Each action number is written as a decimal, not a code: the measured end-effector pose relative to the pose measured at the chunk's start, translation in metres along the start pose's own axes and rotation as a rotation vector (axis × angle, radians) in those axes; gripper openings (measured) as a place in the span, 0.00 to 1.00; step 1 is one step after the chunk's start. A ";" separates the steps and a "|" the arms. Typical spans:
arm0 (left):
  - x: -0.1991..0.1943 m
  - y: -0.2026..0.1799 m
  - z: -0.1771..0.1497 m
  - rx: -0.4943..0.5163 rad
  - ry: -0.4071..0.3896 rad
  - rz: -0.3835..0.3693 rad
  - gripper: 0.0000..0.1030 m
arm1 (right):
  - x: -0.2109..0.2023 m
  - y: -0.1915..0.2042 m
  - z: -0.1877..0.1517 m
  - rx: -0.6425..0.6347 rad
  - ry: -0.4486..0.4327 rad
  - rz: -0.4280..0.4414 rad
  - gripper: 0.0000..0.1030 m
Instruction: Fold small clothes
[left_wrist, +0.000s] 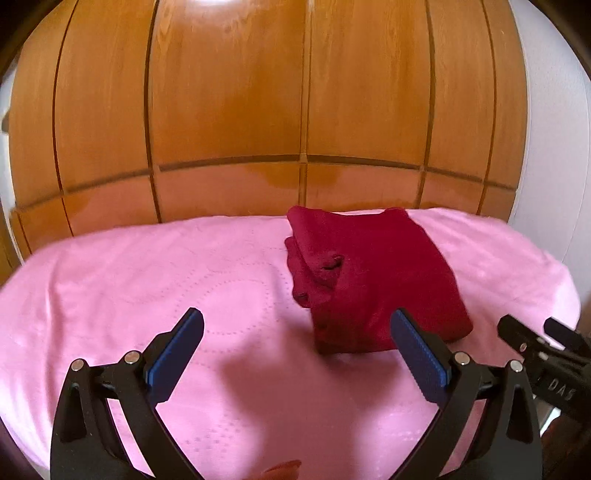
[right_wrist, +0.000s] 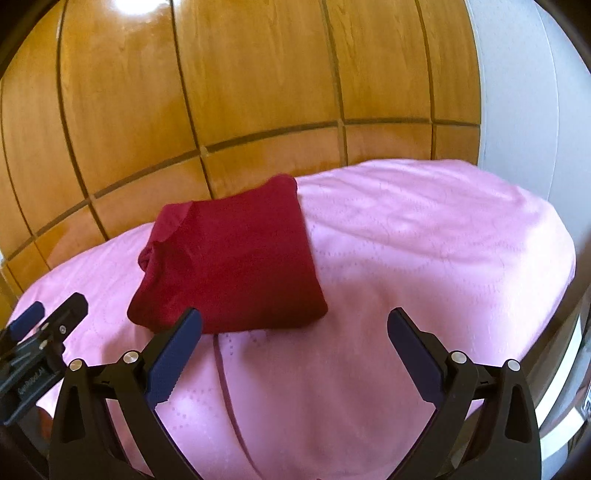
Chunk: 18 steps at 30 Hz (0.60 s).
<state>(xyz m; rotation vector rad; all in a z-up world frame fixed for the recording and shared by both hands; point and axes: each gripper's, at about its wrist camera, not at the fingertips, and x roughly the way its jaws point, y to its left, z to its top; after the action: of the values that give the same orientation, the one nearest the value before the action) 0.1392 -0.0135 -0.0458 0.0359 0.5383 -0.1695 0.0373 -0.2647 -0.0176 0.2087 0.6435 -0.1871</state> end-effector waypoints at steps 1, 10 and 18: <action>-0.001 0.002 -0.001 0.006 0.007 0.011 0.98 | -0.001 0.001 0.000 -0.003 -0.003 0.001 0.96; 0.007 0.011 -0.006 -0.048 0.061 0.025 0.98 | -0.004 0.015 -0.007 -0.058 -0.010 0.038 0.96; 0.005 0.011 -0.005 -0.042 0.045 0.044 0.98 | -0.006 0.018 -0.007 -0.066 -0.012 0.045 0.96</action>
<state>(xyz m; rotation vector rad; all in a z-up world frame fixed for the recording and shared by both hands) 0.1429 -0.0034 -0.0533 0.0112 0.5858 -0.1143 0.0325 -0.2451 -0.0173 0.1586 0.6310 -0.1234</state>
